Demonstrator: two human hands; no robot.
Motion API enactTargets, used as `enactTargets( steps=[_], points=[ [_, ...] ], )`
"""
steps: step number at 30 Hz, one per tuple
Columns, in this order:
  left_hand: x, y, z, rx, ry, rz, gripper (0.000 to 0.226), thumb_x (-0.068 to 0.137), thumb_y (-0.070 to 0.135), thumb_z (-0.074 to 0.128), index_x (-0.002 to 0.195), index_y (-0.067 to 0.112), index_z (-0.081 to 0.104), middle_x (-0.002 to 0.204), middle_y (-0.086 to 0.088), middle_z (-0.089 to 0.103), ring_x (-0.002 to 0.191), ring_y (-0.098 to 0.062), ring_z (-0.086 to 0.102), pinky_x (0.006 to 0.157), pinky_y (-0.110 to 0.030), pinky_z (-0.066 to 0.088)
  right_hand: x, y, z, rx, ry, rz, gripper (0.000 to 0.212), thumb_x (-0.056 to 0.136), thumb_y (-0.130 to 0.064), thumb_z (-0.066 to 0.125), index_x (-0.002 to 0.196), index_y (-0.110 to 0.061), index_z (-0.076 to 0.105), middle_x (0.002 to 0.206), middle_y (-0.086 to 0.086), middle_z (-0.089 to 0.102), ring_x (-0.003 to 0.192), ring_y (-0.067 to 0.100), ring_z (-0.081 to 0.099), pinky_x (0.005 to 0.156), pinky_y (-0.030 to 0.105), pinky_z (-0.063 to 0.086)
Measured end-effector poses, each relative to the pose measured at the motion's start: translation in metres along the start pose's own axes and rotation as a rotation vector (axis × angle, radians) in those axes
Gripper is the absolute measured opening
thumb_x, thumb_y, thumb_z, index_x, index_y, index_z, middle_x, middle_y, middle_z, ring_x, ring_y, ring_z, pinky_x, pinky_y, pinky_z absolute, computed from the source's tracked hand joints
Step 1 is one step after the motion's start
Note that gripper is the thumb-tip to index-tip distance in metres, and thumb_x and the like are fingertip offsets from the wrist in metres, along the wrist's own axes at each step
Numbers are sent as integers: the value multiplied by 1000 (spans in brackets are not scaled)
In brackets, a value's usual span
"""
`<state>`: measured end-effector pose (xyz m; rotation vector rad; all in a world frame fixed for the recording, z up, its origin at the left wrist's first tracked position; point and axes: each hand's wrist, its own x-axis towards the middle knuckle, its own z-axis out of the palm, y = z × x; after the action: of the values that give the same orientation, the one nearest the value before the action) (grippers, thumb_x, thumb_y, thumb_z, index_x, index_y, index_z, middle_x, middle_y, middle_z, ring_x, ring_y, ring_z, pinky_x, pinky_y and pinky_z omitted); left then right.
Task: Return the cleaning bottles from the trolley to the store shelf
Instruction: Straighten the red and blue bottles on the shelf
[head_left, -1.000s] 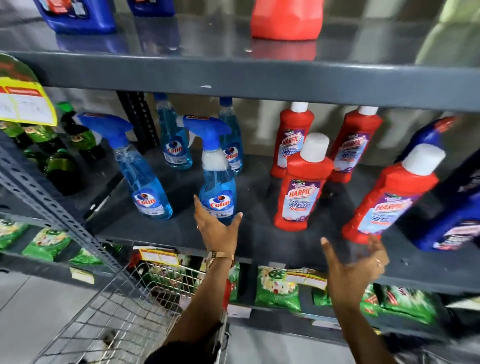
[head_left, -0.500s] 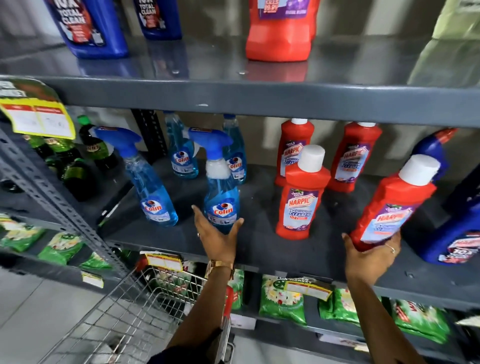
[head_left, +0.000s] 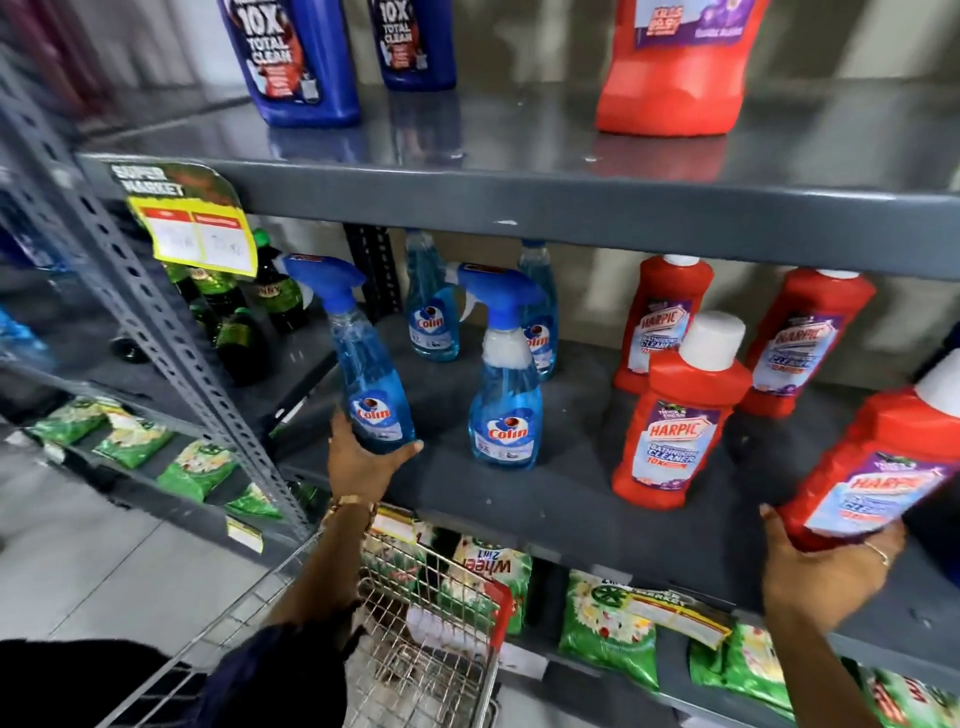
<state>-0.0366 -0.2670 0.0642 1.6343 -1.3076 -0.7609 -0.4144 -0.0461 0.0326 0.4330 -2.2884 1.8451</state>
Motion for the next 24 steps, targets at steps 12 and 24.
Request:
enactTargets(
  steps=[12,24],
  points=[
    [-6,5,9,46,165,28,98,45,41,90,127,11,46,122,-14,63,111,-31,61,90,-39,51,-1,-7,1,-6,1,-11,88,60,-12,87,133,-7,38,129,23,55,116,34,54,101,40,41],
    [-99,30,26,-142,243,234,112,70,40,76,147,3,5,154,-21,16,143,-32,20,119,-47,21,0,-7,3,40,-28,55,88,56,-14,88,131,-14,41,124,15,60,111,26,59,97,29,42]
  ],
)
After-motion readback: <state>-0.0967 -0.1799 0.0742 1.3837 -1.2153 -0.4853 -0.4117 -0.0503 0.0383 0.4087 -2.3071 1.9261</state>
